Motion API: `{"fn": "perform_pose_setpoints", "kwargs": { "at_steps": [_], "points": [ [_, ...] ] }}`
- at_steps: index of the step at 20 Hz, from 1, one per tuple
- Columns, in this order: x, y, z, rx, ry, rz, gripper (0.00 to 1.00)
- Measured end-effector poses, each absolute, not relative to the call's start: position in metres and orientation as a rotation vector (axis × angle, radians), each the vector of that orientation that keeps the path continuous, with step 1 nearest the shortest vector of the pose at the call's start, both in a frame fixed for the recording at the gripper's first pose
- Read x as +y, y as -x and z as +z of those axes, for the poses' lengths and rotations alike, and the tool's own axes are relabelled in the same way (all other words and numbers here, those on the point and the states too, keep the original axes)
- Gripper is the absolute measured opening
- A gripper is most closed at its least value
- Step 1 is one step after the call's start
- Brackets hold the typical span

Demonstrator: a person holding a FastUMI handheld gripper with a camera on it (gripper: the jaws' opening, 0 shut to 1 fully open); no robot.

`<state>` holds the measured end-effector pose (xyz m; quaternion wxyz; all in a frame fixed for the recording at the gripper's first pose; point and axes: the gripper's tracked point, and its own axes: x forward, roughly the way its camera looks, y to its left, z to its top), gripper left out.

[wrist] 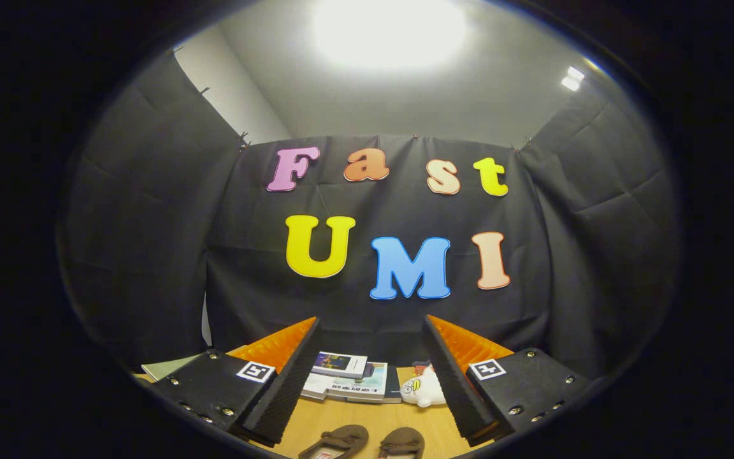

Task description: Open the storage box then place both shoes into the box .Put the left shoe in first, then the right shoe, with the right side of both shoes facing outward in a uniform manner.

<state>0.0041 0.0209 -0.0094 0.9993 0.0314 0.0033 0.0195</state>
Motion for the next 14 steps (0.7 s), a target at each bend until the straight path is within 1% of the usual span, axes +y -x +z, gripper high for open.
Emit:
{"fn": "perform_pose_setpoints", "kwargs": {
  "at_steps": [14],
  "points": [
    [0.066,0.000,-0.077,0.190,-0.330,0.097,0.97]
  ]
}}
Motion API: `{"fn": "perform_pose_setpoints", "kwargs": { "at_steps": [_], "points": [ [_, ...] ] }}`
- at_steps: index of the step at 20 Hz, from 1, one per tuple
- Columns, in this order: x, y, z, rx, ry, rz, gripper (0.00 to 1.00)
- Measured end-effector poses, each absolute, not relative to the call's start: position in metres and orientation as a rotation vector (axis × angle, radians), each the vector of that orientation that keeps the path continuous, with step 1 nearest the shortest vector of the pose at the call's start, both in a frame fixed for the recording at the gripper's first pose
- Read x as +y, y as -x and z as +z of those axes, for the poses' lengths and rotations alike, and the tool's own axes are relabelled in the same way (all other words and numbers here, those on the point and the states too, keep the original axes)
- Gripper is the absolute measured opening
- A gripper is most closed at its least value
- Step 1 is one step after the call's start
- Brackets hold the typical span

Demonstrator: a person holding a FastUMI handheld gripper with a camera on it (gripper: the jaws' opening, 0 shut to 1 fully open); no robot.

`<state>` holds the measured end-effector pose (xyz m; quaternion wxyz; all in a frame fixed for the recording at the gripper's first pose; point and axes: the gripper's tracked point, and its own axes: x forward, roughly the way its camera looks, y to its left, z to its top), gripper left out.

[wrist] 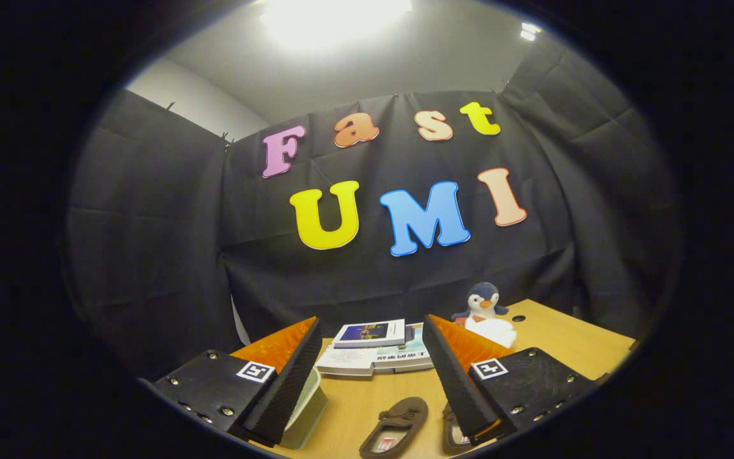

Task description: Open the storage box then place both shoes into the box .Put the left shoe in first, then the right shoe, with the right side of both shoes facing outward in a uniform manner.

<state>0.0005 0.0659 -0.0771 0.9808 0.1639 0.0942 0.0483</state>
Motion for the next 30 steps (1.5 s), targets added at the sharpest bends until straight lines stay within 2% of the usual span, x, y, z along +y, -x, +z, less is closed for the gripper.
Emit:
{"fn": "perform_pose_setpoints", "kwargs": {
  "at_steps": [17,30],
  "points": [
    [0.153,0.019,-0.176,0.577,-0.965,0.266,0.96],
    [0.222,0.038,-0.216,0.774,-1.209,0.410,0.96]
  ]
}}
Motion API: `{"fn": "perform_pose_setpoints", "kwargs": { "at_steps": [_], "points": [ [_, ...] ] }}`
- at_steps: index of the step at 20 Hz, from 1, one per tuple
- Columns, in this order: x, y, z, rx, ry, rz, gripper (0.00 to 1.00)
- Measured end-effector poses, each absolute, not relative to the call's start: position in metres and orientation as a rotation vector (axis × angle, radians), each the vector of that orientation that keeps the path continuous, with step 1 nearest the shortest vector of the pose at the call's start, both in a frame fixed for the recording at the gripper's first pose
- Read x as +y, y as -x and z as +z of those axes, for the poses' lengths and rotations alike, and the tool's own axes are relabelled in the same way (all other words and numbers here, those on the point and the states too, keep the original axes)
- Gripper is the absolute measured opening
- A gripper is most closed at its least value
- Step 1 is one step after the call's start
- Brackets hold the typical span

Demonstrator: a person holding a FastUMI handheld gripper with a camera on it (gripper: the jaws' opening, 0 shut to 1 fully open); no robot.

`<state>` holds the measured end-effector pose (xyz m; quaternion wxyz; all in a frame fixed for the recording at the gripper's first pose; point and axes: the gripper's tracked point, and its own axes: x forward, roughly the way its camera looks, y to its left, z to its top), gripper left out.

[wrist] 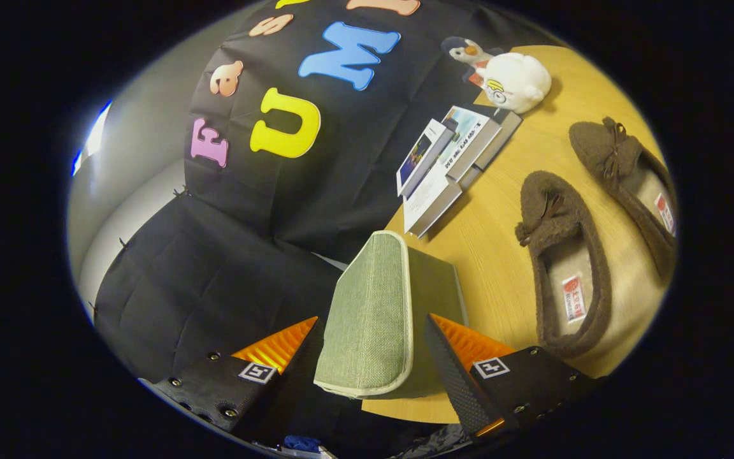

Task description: Open the storage box then place both shoes into the box .Put the left shoe in first, then the right shoe, with the right side of both shoes facing outward in a uniform manner.

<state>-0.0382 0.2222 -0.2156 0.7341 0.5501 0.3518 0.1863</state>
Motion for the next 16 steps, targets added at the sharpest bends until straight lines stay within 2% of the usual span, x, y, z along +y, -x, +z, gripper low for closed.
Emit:
{"fn": "perform_pose_setpoints", "kwargs": {
  "at_steps": [11,12,13,16],
  "points": [
    [0.255,0.048,-0.236,0.866,-1.498,0.462,0.94],
    [0.257,0.048,-0.236,0.868,-1.527,0.458,0.93],
    [0.262,0.047,-0.239,0.875,-1.548,0.463,0.79],
    [0.267,0.051,-0.239,0.887,-1.580,0.489,0.79]
  ]
}}
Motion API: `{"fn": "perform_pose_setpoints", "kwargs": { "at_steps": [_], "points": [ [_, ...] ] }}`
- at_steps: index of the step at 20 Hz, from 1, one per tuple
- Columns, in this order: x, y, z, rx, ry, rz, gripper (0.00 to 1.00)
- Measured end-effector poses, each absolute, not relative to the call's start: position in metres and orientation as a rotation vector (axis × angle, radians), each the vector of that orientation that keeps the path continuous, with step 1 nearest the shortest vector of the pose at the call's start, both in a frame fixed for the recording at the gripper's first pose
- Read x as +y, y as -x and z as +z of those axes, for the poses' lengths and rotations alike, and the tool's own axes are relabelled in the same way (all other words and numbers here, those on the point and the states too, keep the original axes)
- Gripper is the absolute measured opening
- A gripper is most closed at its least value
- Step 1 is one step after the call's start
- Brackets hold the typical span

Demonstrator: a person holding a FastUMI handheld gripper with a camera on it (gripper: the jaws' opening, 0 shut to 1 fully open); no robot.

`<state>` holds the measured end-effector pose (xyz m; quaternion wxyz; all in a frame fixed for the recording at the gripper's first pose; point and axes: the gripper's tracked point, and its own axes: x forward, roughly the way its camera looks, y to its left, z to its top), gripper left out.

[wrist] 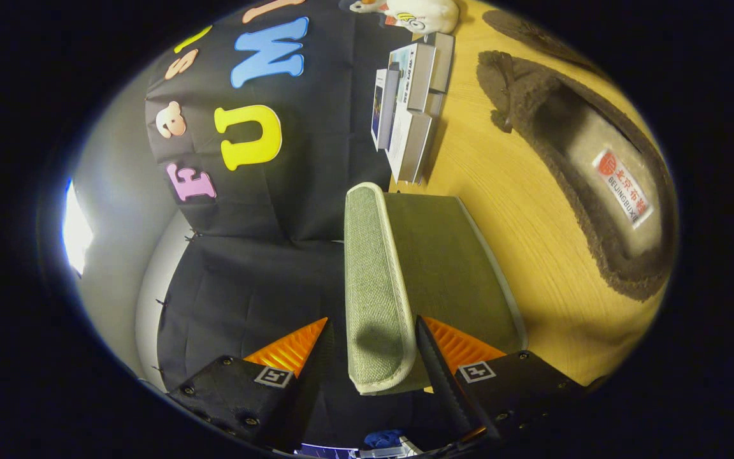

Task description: Open the storage box then place both shoes into the box .Put the left shoe in first, then the right shoe, with the right side of both shoes facing outward in a uniform manner.

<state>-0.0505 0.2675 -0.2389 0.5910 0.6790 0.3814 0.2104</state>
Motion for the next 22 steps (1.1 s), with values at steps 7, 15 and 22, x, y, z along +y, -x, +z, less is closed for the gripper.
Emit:
{"fn": "perform_pose_setpoints", "kwargs": {
  "at_steps": [7,15,22],
  "points": [
    [0.263,0.052,-0.244,0.907,-1.630,0.473,0.33],
    [0.256,0.048,-0.225,0.855,-1.537,0.532,0.00],
    [0.253,0.035,-0.180,0.850,-1.409,0.604,0.00]
  ]
}}
